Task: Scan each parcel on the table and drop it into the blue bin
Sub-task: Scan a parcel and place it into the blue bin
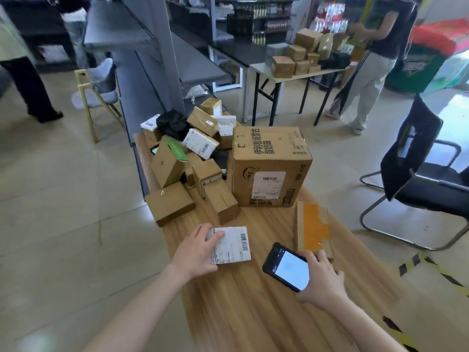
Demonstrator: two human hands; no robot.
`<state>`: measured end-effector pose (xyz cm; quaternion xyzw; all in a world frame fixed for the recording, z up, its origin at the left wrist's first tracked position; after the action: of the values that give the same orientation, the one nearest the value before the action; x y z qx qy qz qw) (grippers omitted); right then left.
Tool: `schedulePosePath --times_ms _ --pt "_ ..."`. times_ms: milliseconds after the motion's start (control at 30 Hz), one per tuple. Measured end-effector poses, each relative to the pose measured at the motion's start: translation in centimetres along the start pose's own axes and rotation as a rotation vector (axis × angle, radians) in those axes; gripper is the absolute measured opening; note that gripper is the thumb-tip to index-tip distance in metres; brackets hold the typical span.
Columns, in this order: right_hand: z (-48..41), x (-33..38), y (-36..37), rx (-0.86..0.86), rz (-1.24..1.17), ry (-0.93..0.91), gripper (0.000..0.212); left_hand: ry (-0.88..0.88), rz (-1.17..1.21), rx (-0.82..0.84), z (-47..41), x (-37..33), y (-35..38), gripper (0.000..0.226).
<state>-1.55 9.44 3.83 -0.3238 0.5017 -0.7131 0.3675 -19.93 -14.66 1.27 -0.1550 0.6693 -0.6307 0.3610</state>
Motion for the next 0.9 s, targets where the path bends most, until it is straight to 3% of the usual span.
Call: schedulePosePath --times_ms 367,900 --pt "2.9 8.0 4.3 0.161 -0.129 -0.447 0.093 -0.686 0.243 -0.273 23.5 -1.5 1.5 0.083" --pt "27.1 24.2 14.7 0.429 0.189 -1.131 0.094 -1.665 0.364 -0.722 65.6 -15.4 8.7 0.087"
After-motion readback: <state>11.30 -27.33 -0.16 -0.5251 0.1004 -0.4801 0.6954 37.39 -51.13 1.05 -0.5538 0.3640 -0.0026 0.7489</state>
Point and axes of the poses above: each hand's wrist, its own z-axis away from the middle knuckle, its own y-axis out of the palm, x = y × z, the point moved 6 cm from there along -z, towards the middle knuckle, and after that the axes turned 10 degrees about z, right-handed, at the moved point
